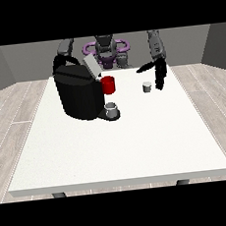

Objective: Insert the coffee pod into the coffee machine and close the lid

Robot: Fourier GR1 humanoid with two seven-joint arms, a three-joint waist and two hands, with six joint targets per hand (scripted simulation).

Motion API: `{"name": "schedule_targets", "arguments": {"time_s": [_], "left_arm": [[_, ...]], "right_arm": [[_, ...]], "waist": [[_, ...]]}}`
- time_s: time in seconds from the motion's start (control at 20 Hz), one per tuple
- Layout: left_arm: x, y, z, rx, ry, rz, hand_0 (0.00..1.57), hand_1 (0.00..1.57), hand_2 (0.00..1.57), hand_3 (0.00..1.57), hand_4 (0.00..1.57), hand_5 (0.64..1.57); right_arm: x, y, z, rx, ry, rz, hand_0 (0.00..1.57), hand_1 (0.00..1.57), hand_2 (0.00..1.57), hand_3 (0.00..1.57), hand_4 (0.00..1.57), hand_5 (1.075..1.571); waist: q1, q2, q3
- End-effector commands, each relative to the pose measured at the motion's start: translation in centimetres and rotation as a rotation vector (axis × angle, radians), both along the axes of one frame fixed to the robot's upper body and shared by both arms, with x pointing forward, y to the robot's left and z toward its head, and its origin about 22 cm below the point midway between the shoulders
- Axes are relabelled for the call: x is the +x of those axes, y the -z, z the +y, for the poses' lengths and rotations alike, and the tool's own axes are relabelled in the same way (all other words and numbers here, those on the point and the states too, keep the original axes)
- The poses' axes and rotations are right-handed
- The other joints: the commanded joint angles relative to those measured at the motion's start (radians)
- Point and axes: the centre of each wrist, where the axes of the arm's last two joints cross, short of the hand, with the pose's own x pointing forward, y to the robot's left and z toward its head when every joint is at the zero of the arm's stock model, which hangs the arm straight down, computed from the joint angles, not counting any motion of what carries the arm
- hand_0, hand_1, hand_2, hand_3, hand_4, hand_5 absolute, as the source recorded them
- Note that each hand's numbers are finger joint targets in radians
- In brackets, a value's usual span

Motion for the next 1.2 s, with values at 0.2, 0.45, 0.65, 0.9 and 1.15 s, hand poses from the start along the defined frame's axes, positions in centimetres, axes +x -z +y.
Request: {"name": "schedule_targets", "arguments": {"time_s": [0.2, 0.45, 0.65, 0.9, 1.15], "left_arm": [[0.2, 1.4, 0.3, 0.098, -0.008, 0.091, 0.70, 0.70, 0.78, 0.43, 0.00, 1.571], [-0.6, 3.7, 0.7, 0.222, 0.008, 0.089, 0.63, 0.63, 0.76, 0.49, 0.00, 1.571], [1.0, 2.1, 1.3, 0.292, 0.031, 0.033, 0.54, 0.54, 0.69, 0.44, 0.00, 1.571], [1.1, 2.8, -0.7, 0.355, 0.017, 0.023, 0.70, 0.70, 0.83, 0.59, 0.00, 1.571], [2.2, 2.8, -0.7, 0.366, -0.022, -0.077, 0.84, 0.84, 0.97, 0.74, 0.39, 1.571]], "right_arm": [[0.6, 1.9, -1.7, -0.032, 0.034, 0.075, 0.00, 0.00, 0.00, 0.00, 0.42, 1.571], [0.4, 0.8, 0.5, -0.040, -0.014, 0.045, 0.00, 0.00, 0.00, 0.00, 0.43, 1.571], [1.4, 0.4, 1.4, -0.022, -0.002, 0.019, 0.00, 0.00, 0.00, 0.00, 0.43, 1.571], [-0.1, 3.0, 0.4, -0.049, 0.011, 0.085, 0.00, 0.00, 0.00, 0.00, 0.52, 1.571], [2.3, -0.5, 0.7, -0.029, -0.006, 0.008, 0.00, 0.00, 0.00, 0.00, 0.52, 1.571]], "waist": [[0.030, -0.032, 0.0003], [-0.022, -0.006, -0.0001], [-0.021, 0.035, 0.0000], [-0.011, -0.017, 0.0003], [-0.031, 0.046, -0.0001]]}}
